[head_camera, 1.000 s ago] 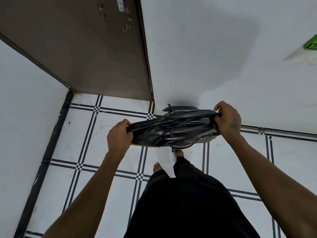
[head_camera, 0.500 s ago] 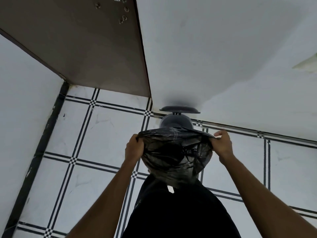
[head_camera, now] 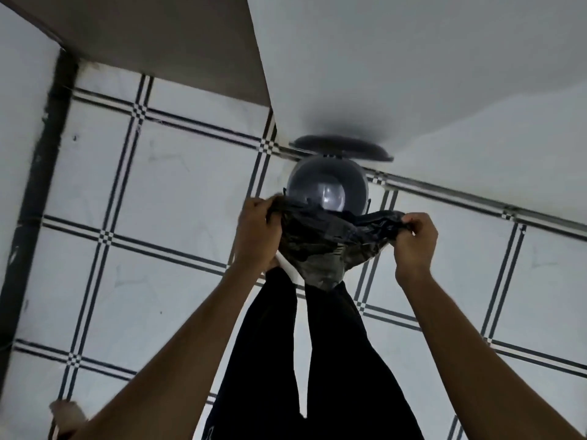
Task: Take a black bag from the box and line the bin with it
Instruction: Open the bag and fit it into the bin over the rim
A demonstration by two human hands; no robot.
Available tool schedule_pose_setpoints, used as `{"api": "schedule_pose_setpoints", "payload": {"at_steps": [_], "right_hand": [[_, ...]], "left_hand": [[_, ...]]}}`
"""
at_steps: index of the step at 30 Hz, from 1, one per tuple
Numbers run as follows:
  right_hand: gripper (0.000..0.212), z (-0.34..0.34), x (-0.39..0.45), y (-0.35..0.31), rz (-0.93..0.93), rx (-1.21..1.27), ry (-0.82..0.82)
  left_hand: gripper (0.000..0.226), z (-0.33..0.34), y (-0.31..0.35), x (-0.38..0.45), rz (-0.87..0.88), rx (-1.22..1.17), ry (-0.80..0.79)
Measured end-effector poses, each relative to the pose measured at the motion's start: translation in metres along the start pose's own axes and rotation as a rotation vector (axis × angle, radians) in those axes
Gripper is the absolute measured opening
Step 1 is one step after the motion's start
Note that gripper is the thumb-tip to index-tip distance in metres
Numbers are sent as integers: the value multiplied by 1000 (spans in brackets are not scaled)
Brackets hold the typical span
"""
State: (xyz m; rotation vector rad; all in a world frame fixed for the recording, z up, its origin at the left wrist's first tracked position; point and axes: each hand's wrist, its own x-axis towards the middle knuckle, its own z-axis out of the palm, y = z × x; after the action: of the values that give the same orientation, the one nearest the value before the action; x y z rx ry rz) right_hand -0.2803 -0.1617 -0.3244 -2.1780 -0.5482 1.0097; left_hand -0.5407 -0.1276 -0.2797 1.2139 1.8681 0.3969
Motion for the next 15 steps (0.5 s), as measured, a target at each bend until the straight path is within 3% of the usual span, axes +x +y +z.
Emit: {"api": "schedule_pose_setpoints", "payload": {"at_steps": [7,15], "right_hand": [[40,53,80,56,22,62,-10],[41,98,118,65,155,265,-55]], "left_hand": [[34,66,-70,71,-31,71,96],[35,116,-104,110,-50,-251,216]]}}
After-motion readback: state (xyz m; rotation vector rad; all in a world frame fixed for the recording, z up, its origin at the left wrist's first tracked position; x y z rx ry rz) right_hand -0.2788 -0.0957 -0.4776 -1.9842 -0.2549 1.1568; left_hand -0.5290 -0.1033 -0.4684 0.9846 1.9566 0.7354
